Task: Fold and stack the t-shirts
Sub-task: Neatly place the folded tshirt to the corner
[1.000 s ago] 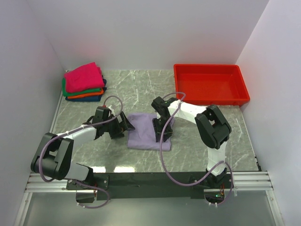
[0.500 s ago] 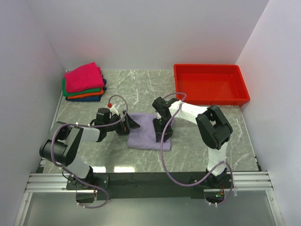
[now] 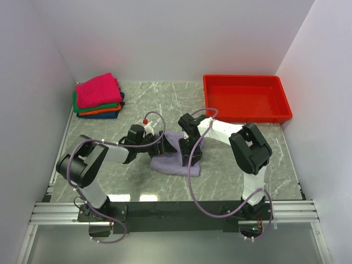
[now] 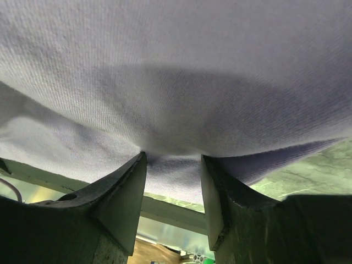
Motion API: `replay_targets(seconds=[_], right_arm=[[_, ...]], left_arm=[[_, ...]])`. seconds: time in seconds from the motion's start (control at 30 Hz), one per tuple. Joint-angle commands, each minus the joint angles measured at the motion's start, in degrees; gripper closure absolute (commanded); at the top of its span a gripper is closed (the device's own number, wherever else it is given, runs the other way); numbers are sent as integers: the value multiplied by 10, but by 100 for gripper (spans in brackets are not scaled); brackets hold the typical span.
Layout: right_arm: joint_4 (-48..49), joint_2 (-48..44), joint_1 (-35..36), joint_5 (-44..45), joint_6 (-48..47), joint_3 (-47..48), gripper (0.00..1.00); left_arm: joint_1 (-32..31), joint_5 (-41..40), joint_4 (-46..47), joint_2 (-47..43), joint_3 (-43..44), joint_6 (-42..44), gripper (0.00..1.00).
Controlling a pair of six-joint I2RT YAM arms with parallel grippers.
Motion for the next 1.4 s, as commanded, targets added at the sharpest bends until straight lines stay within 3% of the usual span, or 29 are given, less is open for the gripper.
replay_targets(seconds=[0.0, 0.17, 0.27, 0.4, 0.47, 0.5, 0.57, 0.6, 1.07, 1.37], right_arm=[[16, -1, 0, 8, -6, -16, 49], [20, -3, 0, 8, -7, -21, 48], [21, -6, 1, 8, -6, -23, 48], [20, -8, 0, 9, -9, -25, 49], [19, -10, 0, 11, -10, -26, 48], [18, -12, 0, 12, -11, -27, 48], [12, -17, -1, 15, -12, -27, 48], [9, -21, 0, 17, -14, -24, 48], [-68, -73, -13, 49, -31, 48, 48], [-88, -52, -14, 41, -50, 88, 48]], left_arm=[[-33, -31, -100, 36, 14, 28, 1], [-44, -39, -124, 52, 29, 32, 7], [-45, -41, -137, 72, 40, 32, 22], [-46, -53, -160, 93, 58, 30, 51], [-46, -59, -172, 98, 66, 32, 60], [-46, -62, -177, 102, 76, 34, 72], [-45, -75, -213, 108, 92, 47, 80], [-44, -85, -235, 113, 115, 57, 98], [70, -174, -578, 123, 409, 271, 100], [123, -177, -730, 253, 706, 336, 100]])
